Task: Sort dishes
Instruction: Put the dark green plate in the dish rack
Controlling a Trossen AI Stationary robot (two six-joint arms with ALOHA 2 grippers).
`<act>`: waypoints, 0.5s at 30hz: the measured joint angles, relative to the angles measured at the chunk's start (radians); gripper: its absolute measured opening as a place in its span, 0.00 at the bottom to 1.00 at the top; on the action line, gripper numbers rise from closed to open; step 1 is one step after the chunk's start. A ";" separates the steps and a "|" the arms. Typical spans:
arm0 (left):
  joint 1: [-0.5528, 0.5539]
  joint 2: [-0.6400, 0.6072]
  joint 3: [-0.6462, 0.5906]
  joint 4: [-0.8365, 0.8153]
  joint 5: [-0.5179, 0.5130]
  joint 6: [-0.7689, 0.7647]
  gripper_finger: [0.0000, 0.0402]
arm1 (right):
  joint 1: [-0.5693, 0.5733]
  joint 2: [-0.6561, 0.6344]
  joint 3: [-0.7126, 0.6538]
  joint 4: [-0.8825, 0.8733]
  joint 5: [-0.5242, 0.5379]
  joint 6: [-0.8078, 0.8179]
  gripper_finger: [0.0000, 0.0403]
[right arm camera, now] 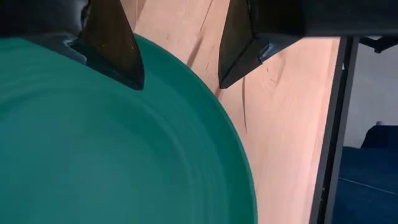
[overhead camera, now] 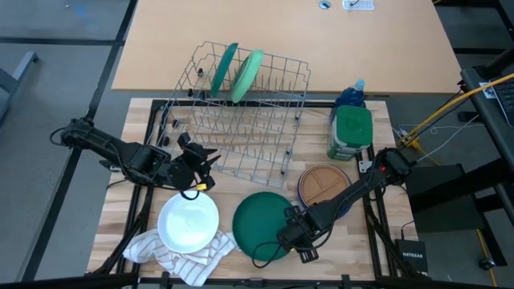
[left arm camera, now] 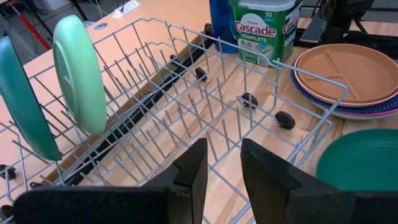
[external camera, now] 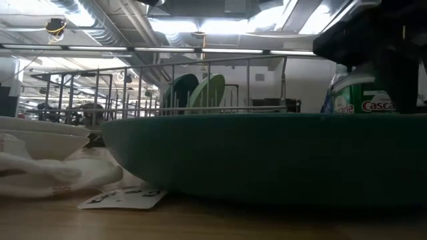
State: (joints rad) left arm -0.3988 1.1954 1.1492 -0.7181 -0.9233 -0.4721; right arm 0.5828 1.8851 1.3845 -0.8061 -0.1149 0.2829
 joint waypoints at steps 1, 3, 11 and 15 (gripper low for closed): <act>0.000 0.000 0.000 0.000 0.000 0.000 0.22 | 0.000 0.000 -0.004 0.004 0.000 -0.003 0.52; 0.000 0.000 0.000 0.000 0.000 0.000 0.22 | 0.000 0.000 -0.006 0.002 0.000 -0.003 0.52; 0.000 0.000 0.000 0.000 0.000 0.000 0.22 | 0.040 0.006 -0.006 0.022 0.025 -0.066 0.52; 0.000 0.000 0.000 -0.001 0.000 0.000 0.22 | 0.062 0.013 -0.006 0.053 0.090 -0.105 0.52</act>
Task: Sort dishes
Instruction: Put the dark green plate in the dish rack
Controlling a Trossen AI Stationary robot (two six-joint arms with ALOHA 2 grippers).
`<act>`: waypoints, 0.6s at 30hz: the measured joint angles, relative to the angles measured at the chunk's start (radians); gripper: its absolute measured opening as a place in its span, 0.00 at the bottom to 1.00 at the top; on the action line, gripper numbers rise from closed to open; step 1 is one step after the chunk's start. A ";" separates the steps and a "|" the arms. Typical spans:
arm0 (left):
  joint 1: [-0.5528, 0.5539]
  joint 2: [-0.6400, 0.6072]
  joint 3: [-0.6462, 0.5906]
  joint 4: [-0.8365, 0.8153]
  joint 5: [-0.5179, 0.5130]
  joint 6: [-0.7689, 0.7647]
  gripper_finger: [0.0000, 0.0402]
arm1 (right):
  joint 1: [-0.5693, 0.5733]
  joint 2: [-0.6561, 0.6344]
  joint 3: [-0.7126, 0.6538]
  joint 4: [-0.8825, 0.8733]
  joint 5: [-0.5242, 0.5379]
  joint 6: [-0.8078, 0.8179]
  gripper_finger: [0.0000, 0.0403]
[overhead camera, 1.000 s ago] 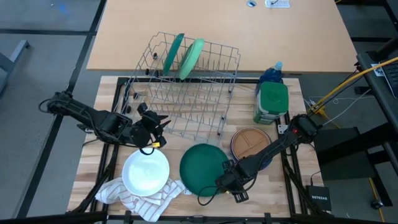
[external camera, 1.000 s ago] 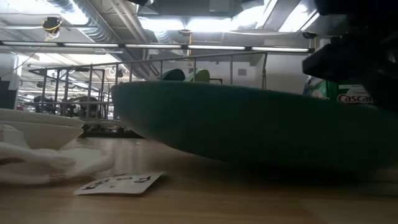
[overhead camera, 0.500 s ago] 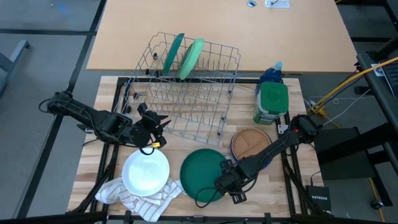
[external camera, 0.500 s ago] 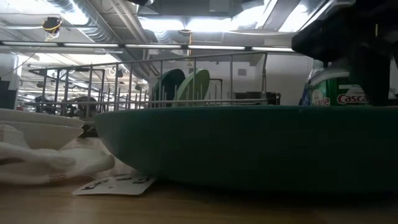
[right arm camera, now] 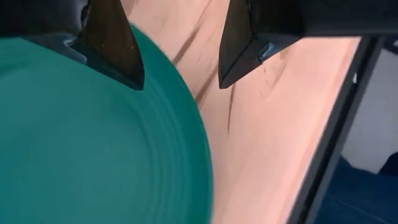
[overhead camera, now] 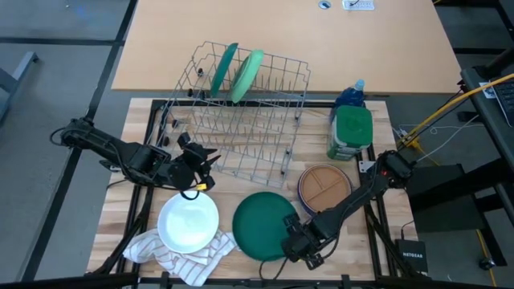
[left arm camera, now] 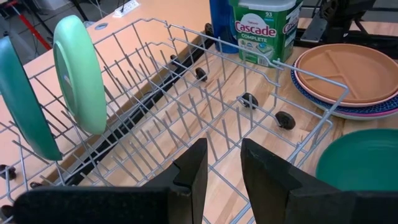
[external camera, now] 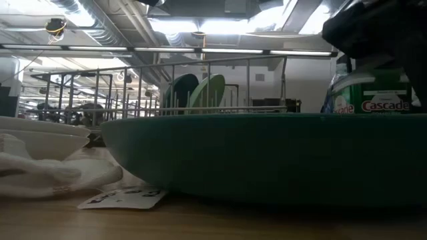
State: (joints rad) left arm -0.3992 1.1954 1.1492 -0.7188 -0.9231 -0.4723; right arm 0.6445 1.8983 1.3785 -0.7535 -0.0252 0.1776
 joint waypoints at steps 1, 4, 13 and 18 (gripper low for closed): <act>0.000 0.000 0.000 0.000 0.000 0.000 0.22 | 0.004 0.002 0.000 0.004 0.014 -0.001 0.52; 0.000 0.000 0.000 -0.001 0.000 0.000 0.22 | 0.003 0.017 0.000 0.001 0.043 -0.004 0.52; -0.001 0.000 0.000 -0.001 0.003 0.000 0.22 | 0.001 0.063 0.000 0.005 0.116 -0.004 0.52; -0.002 0.000 0.000 -0.004 0.003 -0.004 0.22 | 0.003 0.070 0.000 0.005 0.108 0.001 0.52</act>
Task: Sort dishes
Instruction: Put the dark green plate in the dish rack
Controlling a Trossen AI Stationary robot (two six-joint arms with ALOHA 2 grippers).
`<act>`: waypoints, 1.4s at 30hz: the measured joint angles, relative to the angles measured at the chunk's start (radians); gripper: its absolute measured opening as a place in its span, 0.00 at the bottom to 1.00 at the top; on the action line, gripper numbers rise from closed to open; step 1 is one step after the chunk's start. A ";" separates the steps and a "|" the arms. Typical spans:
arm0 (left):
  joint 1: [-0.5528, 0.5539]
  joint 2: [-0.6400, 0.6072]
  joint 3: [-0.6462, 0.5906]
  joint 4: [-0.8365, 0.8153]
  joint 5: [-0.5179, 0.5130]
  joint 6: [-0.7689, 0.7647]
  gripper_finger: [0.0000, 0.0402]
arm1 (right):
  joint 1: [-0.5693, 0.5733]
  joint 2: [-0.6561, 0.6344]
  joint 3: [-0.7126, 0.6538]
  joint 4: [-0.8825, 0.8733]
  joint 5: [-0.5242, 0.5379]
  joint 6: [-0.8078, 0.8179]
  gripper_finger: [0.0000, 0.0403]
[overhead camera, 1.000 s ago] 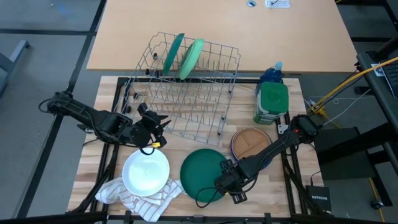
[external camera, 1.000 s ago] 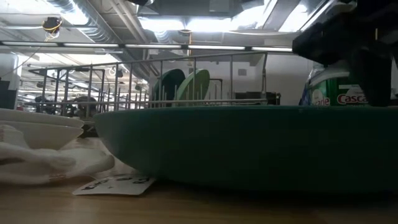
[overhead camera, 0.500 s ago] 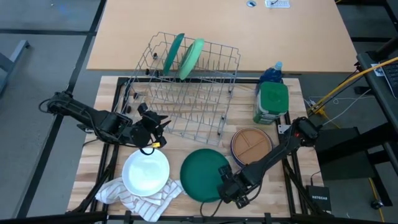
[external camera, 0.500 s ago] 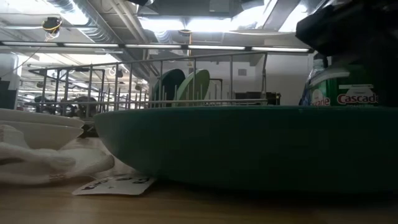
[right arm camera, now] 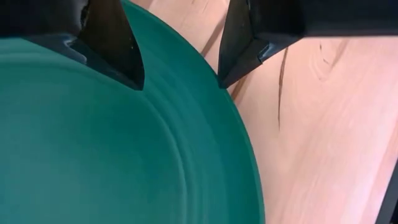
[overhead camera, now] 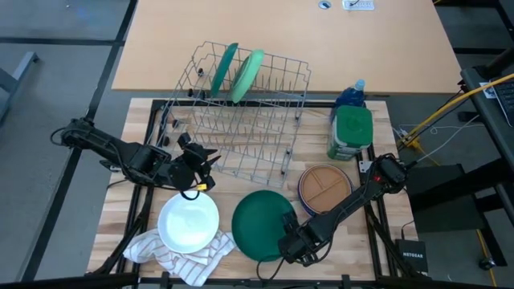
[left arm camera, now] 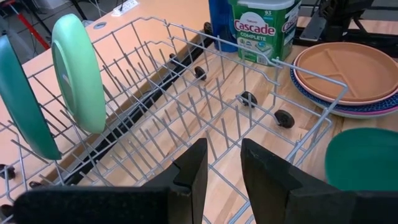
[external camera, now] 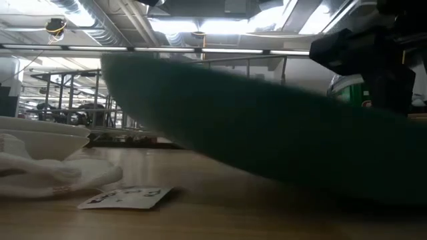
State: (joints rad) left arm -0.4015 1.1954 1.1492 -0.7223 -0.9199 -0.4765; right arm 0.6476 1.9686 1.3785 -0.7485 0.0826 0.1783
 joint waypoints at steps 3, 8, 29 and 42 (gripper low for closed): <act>0.000 0.000 0.000 0.000 0.000 -0.016 0.22 | 0.000 0.000 0.007 -0.004 -0.001 0.029 0.52; 0.000 0.000 0.000 0.000 0.000 -0.025 0.22 | 0.000 0.000 0.037 -0.008 -0.023 0.058 0.52; 0.000 0.000 0.000 0.000 0.001 -0.041 0.22 | 0.050 0.000 0.068 -0.009 0.000 0.048 0.52; 0.000 0.000 0.000 0.000 0.001 -0.041 0.22 | 0.053 0.000 -0.004 0.048 0.049 0.051 0.52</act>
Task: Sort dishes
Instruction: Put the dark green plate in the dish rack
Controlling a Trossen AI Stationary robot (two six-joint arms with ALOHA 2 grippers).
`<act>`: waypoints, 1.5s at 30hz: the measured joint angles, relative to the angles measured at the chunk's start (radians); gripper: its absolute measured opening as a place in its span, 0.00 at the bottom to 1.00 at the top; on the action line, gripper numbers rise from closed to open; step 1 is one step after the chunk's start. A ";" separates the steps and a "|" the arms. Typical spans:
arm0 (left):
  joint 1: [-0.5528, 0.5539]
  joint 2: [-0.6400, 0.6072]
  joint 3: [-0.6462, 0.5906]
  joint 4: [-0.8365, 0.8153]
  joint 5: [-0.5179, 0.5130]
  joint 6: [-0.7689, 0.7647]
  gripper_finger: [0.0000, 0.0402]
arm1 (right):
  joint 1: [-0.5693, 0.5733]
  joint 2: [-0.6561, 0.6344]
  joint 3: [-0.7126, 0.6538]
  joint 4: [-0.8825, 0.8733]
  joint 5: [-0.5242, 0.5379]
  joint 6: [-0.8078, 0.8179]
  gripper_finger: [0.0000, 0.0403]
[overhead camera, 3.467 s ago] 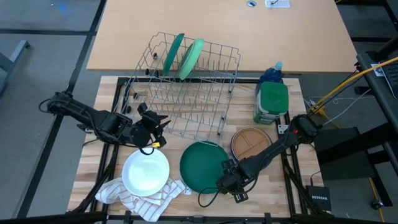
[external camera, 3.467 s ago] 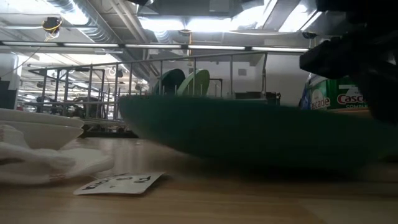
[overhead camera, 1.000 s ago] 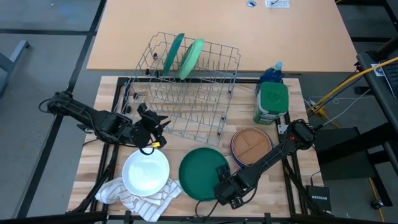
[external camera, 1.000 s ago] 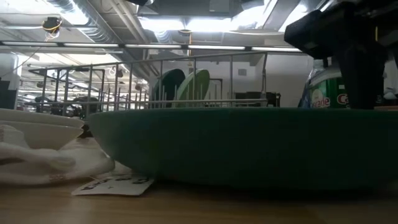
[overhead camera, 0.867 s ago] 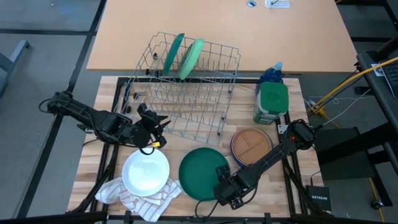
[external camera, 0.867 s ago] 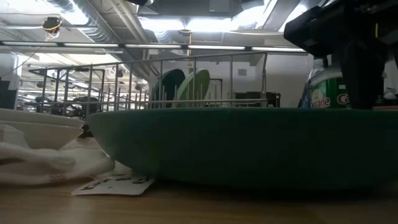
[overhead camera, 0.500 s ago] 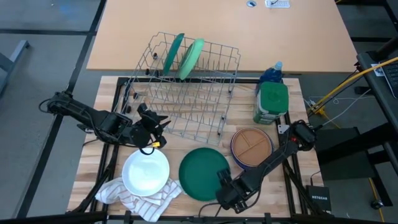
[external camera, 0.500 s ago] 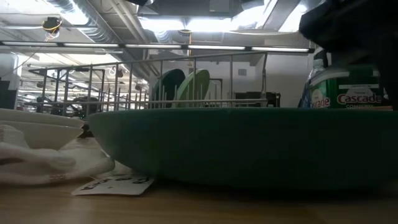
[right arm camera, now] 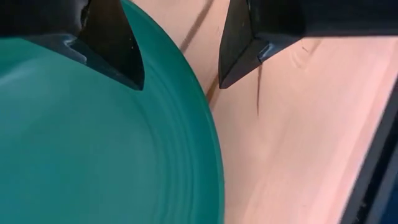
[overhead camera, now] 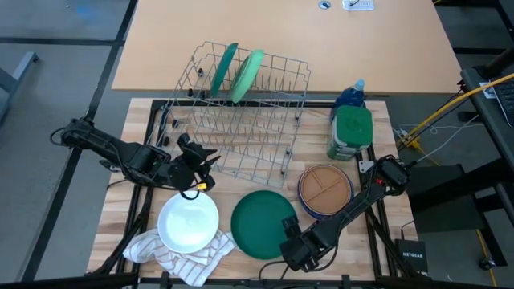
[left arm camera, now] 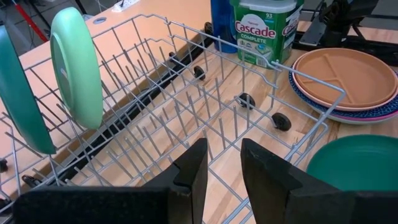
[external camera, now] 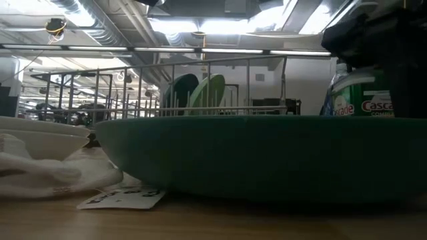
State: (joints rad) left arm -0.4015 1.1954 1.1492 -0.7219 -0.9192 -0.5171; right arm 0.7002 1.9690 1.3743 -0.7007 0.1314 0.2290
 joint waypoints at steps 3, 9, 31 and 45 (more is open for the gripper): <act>0.000 0.000 0.000 0.000 0.000 0.000 0.22 | 0.000 0.000 -0.017 0.016 0.000 0.000 0.52; 0.000 0.000 0.000 0.000 0.000 0.000 0.22 | 0.000 0.000 -0.029 0.024 0.056 0.001 0.51; 0.000 0.000 0.000 0.000 0.000 0.000 0.22 | 0.000 0.000 -0.028 0.116 -0.036 0.064 0.05; 0.000 0.000 0.000 0.000 0.000 0.000 0.22 | 0.000 0.000 0.180 0.057 -0.100 0.083 0.02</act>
State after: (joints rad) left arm -0.4015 1.1956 1.1492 -0.7219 -0.9192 -0.5167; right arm 0.6998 1.9686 1.5544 -0.6436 0.0316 0.3121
